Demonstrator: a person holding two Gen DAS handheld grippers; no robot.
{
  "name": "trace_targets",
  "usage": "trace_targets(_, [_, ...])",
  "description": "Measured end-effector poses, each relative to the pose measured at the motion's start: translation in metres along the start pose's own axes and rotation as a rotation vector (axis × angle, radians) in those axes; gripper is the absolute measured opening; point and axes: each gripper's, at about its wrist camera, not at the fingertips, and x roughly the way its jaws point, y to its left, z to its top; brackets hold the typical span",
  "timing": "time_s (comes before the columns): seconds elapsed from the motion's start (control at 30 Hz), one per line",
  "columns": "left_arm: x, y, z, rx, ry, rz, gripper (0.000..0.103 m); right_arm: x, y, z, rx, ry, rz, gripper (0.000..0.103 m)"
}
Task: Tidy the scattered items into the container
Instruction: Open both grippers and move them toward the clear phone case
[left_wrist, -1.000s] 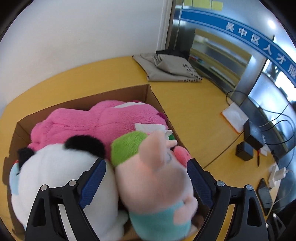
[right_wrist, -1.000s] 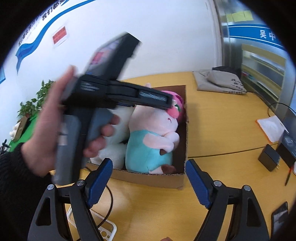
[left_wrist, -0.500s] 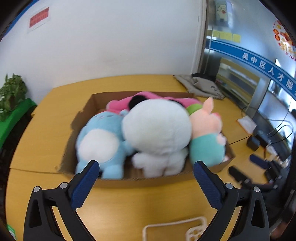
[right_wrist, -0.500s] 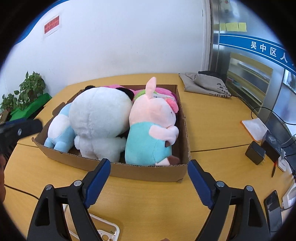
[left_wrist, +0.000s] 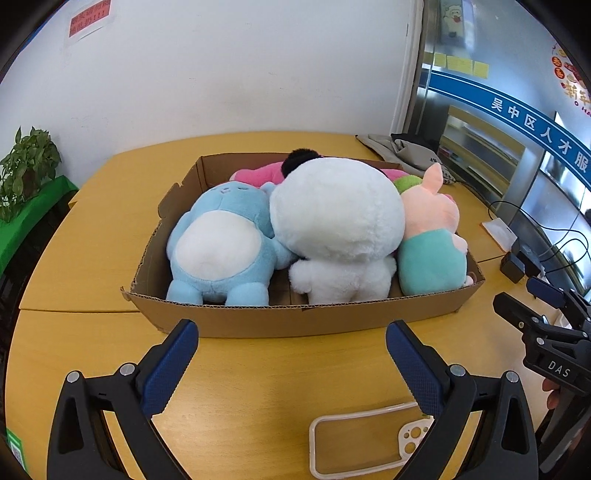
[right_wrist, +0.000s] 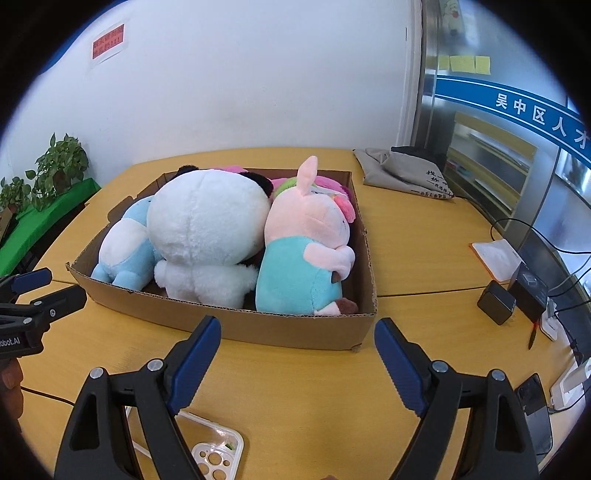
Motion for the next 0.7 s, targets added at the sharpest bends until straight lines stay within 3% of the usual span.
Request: trace_targets(0.7, [0.0003, -0.0027, -0.0063, -0.026, 0.01, -0.014, 0.103, 0.0038, 0.0044, -0.0044, -0.011, 0.028, 0.019, 0.085])
